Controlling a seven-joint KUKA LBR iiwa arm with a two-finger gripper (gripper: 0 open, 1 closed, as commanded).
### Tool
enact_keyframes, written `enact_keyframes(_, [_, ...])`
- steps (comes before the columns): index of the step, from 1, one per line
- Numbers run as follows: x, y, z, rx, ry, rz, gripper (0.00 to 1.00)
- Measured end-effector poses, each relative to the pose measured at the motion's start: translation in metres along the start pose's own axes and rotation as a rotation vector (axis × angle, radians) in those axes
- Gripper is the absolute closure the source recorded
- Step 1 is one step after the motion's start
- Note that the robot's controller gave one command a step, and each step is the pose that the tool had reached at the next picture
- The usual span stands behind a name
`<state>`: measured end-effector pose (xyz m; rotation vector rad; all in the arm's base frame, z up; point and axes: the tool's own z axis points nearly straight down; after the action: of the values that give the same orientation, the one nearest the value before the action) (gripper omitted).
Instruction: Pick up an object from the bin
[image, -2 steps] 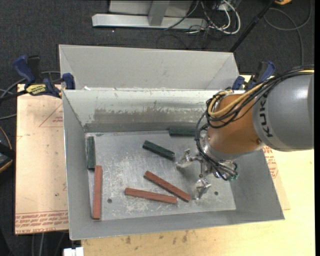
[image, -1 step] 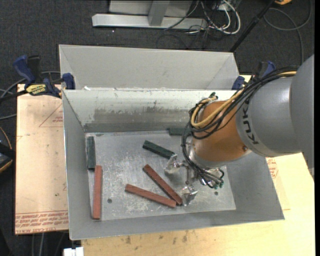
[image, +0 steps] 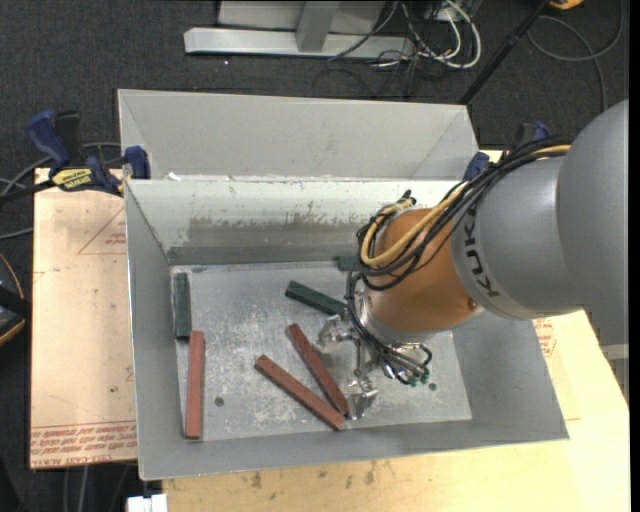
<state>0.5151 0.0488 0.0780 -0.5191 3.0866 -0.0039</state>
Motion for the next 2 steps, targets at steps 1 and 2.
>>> enact_keyframes(1, [-0.0067,0.0407,0.0004,-0.004,0.001,-0.032,1.0])
enact_keyframes(2, [-0.005,0.0413,0.0027,-0.005,0.005,-0.033,0.0])
